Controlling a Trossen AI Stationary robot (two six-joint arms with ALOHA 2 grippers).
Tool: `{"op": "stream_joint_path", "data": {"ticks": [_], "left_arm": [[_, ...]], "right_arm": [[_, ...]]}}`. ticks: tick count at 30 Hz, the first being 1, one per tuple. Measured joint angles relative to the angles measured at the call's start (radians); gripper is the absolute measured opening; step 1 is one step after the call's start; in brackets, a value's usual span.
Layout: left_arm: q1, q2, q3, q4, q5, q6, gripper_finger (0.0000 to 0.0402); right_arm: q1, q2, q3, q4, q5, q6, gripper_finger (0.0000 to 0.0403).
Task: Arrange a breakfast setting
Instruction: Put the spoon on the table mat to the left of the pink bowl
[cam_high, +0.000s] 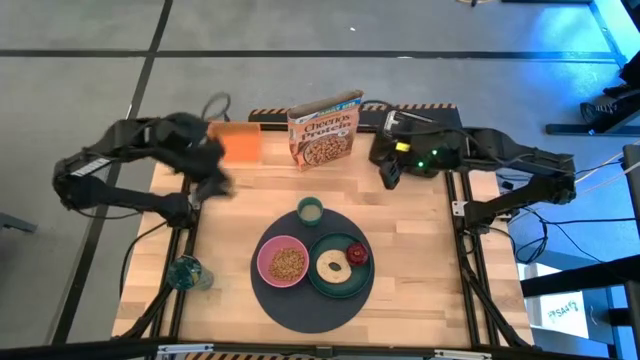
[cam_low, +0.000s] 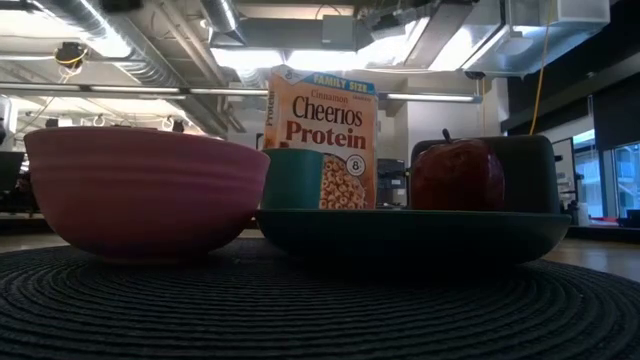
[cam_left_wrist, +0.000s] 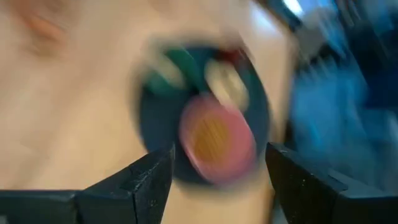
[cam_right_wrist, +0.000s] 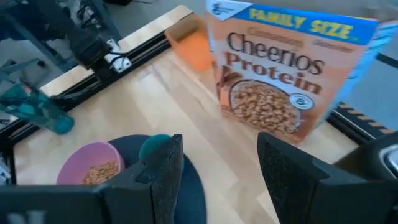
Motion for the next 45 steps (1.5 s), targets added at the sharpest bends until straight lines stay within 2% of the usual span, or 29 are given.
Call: {"op": "stream_joint_path", "data": {"ticks": [2,4,5,9,12,20,24,35,45], "left_arm": [[-0.083,-0.008,0.043,-0.177,0.079,0.068,0.0242],[-0.164,-0.024,0.053,-0.338,0.060,0.044,0.0240],[-0.201,-0.035,0.045,-0.352,0.031,0.000,0.0240],[-0.341,-0.104,-0.029,-0.258,0.015,-0.205,0.0240],[-0.430,-0.110,-0.093,-0.308,-0.005,-0.302,0.0240],[-0.623,-0.055,-0.251,-0.276,0.045,-0.341,0.0239],[-0.715,-0.017,-0.253,-0.270,0.029,-0.341,0.0239],[-0.952,-0.001,-0.253,-0.190,-0.134,-0.445,0.0237],[-1.095,0.094,-0.253,-0.185,-0.188,-0.516,0.0179]], "right_arm": [[-0.018,-0.009,0.000,-0.005,0.003,0.000,0.0198],[-0.029,-0.014,0.000,-0.004,0.005,0.001,0.0198],[-0.033,-0.015,0.000,-0.004,0.005,0.004,0.0198],[-0.030,-0.008,0.000,-0.010,0.002,0.038,0.0198],[-0.001,0.005,0.000,-0.010,0.014,0.076,0.0198],[0.070,0.038,0.000,-0.005,0.078,0.146,0.0198],[0.103,0.054,0.000,0.001,0.121,0.184,0.0198],[0.142,0.096,0.000,0.026,0.142,0.237,0.0198],[0.152,0.102,0.000,0.029,0.134,0.264,0.0198]]}}
